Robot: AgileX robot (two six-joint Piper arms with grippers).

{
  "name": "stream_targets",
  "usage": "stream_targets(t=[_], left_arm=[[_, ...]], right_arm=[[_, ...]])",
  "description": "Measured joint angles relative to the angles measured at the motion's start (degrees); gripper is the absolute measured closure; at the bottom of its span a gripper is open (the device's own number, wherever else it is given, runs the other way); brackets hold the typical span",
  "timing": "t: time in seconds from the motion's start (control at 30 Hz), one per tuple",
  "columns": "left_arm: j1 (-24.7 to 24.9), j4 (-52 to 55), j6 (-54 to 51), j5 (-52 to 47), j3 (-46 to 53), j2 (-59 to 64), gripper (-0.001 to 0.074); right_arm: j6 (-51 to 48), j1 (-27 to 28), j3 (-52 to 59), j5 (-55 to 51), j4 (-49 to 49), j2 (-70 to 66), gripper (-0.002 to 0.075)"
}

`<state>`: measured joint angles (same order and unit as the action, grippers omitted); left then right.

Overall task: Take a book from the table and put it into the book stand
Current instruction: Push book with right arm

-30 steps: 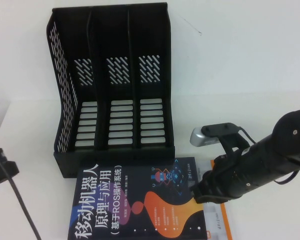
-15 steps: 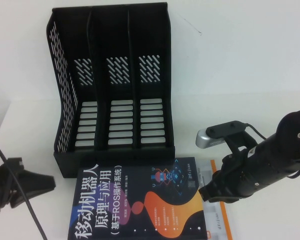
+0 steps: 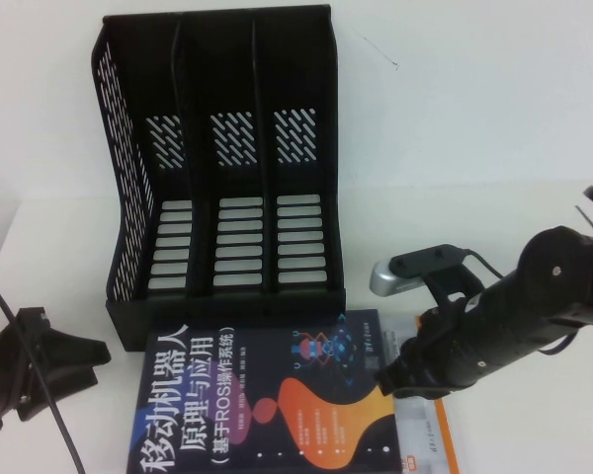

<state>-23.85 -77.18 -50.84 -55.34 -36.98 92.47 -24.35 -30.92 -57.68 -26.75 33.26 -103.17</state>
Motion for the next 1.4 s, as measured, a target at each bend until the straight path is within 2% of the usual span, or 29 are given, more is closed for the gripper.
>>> stream_targets(t=[0.07, 0.17, 0.27, 0.4, 0.73, 1.03, 1.13, 1.27, 1.4], left_arm=[[0.00, -0.21, 0.14, -0.73, -0.18, 1.34, 0.0356], [0.00, -0.73, 0.03, -2.07, -0.59, 3.60, 0.0231], [0.00, -2.40, -1.27, -3.33, -0.89, 6.27, 0.0193], [0.00, -4.94, -3.46, -5.22, -1.16, 10.09, 0.0181], [0.84, -8.26, -7.59, -6.57, -1.26, 18.73, 0.0177], [8.92, -12.35, -13.16, -8.68, -1.52, 21.28, 0.0181], [10.95, -12.60, -13.85, -8.54, -1.52, 21.28, 0.0239], [11.10, -12.60, -14.20, -8.81, -1.63, 21.31, 0.0422], [11.10, -12.60, -14.60, -8.96, -1.63, 21.31, 0.0438]], right_arm=[[-0.36, -0.67, -0.69, 0.21, 0.59, -0.39, 0.0725], [-0.50, -1.36, -1.40, 0.31, 1.34, -0.68, 0.0725], [-0.50, -1.48, -1.85, 0.31, 1.72, -0.68, 0.0725], [-0.50, -1.48, -1.85, 0.42, 1.84, -0.68, 0.0725], [-0.87, -1.48, -1.85, 1.23, 1.84, -0.77, 0.0725], [-1.58, -1.48, -2.41, 1.36, 2.34, -2.36, 0.0724], [-2.10, -1.48, -2.51, 1.36, 2.34, -2.46, 0.0724], [-2.71, -1.48, -2.46, 1.27, 2.34, -2.48, 0.0724], [-2.85, -1.48, -2.46, 1.27, 2.34, -2.58, 0.0724]])
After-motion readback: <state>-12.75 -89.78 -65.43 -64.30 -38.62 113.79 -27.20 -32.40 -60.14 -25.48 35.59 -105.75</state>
